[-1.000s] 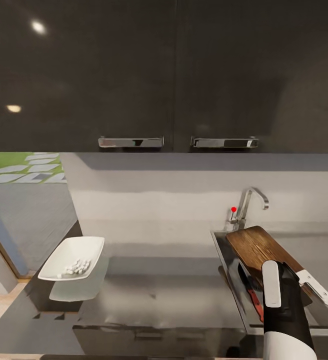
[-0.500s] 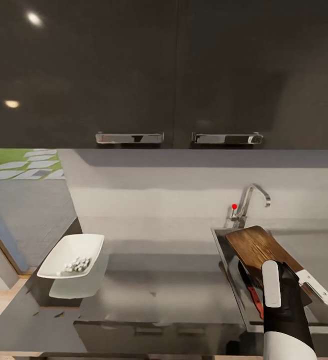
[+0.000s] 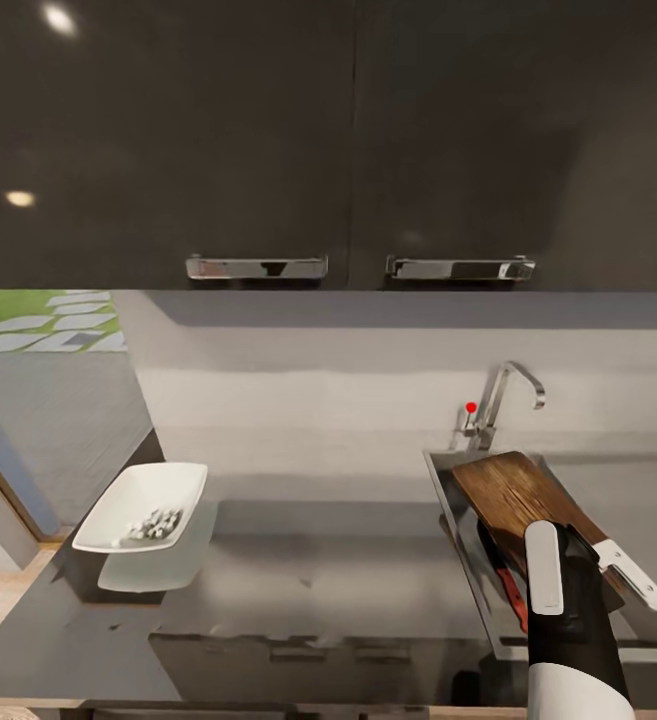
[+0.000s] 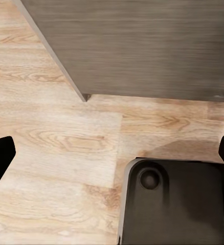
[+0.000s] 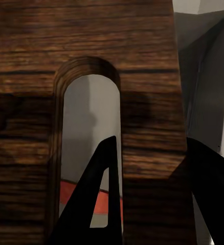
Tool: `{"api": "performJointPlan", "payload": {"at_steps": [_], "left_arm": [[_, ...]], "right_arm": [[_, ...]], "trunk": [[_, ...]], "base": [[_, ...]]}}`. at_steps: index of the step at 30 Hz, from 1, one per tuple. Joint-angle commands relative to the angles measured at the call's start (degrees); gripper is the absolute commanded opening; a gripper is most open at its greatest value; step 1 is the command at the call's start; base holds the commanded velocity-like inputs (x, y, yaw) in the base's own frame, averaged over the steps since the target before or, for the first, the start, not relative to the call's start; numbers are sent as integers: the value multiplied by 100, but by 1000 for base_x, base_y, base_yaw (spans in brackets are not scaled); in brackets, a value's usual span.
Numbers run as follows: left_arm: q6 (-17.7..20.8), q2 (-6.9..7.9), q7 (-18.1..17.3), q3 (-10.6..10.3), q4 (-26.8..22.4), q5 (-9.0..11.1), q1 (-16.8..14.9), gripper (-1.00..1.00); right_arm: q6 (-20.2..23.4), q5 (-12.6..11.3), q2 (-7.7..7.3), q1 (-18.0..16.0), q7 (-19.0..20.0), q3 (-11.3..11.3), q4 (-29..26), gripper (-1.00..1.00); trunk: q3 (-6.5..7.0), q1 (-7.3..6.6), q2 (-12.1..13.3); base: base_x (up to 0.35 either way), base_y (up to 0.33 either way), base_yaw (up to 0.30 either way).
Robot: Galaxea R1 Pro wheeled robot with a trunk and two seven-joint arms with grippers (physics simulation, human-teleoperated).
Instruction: In the kitchen, take the Vidalia onion out of the sink, dice it on the chopping board with the paring knife, put the diced onion into the bowl on the countertop, then place both the paring knife and the chopping board into the sink.
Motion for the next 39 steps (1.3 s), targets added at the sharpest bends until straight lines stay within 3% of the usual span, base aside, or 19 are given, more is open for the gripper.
{"api": "performJointPlan", "payload": {"at_steps": [1,4,6,10,28,39], "left_arm": [[-10,8,19,-49,-11,58,0,100],[-11,8,20,-49,-11,58,0,100],[-12,8,21,-49,-11,58,0,100],[-10,8,19,-49,-11,58,0,100],[-9,8,20,-49,-11,58,0,100],[-10,8,19,-49,-11,58,0,100]], "right_arm": [[33,-25,3,-7,-24,-9,-10,-100],[12,-28,3,-7,-93,-15,-10,-100],[-21,-34,3,-7,-358,-16,-10,-100],[-386,-61,3,-7,-635,-15,-10,-100],[-422,-92,3,-7,-635,1,-10,-100],[-421,-100,3,-7,-613,1,-10,-100]], "trunk": [[-21,4,-13],[-47,4,-13],[-60,4,-13],[-68,4,-13],[-71,4,-13],[-143,4,-13]], "base": [[0,0,0],[0,0,0],[0,0,0],[0,0,0],[73,-9,0],[2,0,0]]}}
